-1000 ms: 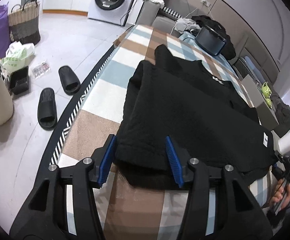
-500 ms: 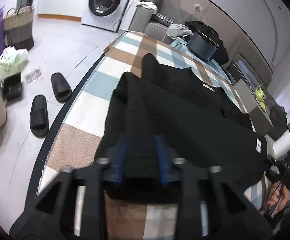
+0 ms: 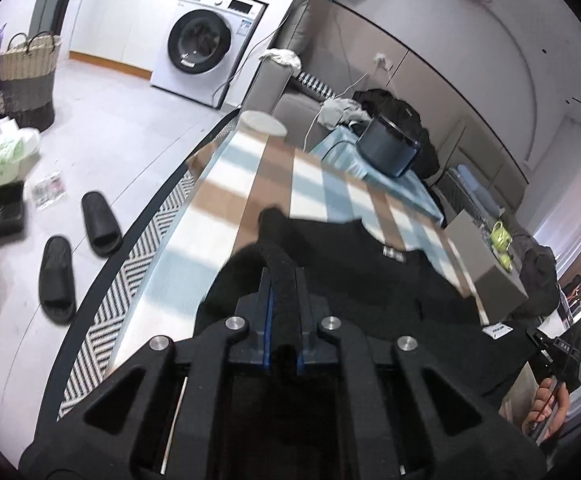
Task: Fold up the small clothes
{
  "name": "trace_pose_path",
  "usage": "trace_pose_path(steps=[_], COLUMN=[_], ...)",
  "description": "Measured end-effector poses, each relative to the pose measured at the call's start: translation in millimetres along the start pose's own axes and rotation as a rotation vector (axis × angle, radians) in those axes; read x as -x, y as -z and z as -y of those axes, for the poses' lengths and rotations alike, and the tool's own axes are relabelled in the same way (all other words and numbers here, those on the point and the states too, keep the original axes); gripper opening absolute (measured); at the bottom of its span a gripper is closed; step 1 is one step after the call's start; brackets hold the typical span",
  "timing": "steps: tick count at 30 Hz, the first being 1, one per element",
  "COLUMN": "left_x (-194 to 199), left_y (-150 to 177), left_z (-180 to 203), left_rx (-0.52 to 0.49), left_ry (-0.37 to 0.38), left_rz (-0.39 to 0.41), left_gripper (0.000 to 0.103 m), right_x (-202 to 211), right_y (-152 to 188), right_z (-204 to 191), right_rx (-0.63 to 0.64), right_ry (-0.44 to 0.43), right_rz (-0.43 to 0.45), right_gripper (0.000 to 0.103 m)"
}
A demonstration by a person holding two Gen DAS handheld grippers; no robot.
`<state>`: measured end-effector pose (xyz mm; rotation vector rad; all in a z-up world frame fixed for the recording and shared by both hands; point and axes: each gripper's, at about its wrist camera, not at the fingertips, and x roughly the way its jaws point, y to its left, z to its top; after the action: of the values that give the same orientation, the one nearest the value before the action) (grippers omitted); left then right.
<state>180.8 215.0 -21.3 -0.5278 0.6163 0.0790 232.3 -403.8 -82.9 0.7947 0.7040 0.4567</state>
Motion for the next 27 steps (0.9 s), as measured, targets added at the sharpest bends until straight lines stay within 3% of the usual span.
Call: trace_pose_path(steps=[6, 11, 12, 13, 15, 18, 19, 27], left_x=[-55.4, -120.7, -129.7, -142.7, -156.2, -157.7, -155.6, -127.1], left_y=[-54.2, -90.0, -93.0, -99.2, -104.1, -105.3, -104.6, -70.0], left_z=[5.2, -5.4, -7.7, -11.8, -19.4, -24.2, -24.2, -10.6], left_rx=[0.026, 0.085, 0.098, 0.119, 0.148, 0.157, 0.145, 0.066], left_ry=[0.015, -0.029, -0.038, -0.08, -0.1, -0.087, -0.092, -0.071], left_rz=[-0.011, -0.066, -0.07, -0.084, -0.09, -0.086, -0.081, -0.108], left_gripper=[0.005, 0.006, 0.011, 0.025, 0.039, 0.043, 0.044, 0.049], right_x=[-48.2, -95.7, -109.4, -117.7, -130.1, -128.0, -123.2, -105.8], right_y=[-46.5, -86.0, -95.3, -100.8, -110.4, -116.1, -117.1, -101.2], right_z=[-4.7, 17.1, 26.2, 31.7, 42.9, 43.9, 42.8, 36.3], right_rx=[-0.051, -0.148, -0.181, -0.194, -0.224, -0.207, -0.19, -0.108], right_ry=[-0.007, 0.079, 0.112, 0.127, 0.15, 0.16, 0.156, 0.187], right_rz=[-0.009, -0.011, -0.022, -0.03, -0.04, -0.029, -0.015, -0.056], right_gripper=[0.005, 0.007, 0.009, 0.014, 0.024, 0.036, 0.044, 0.045])
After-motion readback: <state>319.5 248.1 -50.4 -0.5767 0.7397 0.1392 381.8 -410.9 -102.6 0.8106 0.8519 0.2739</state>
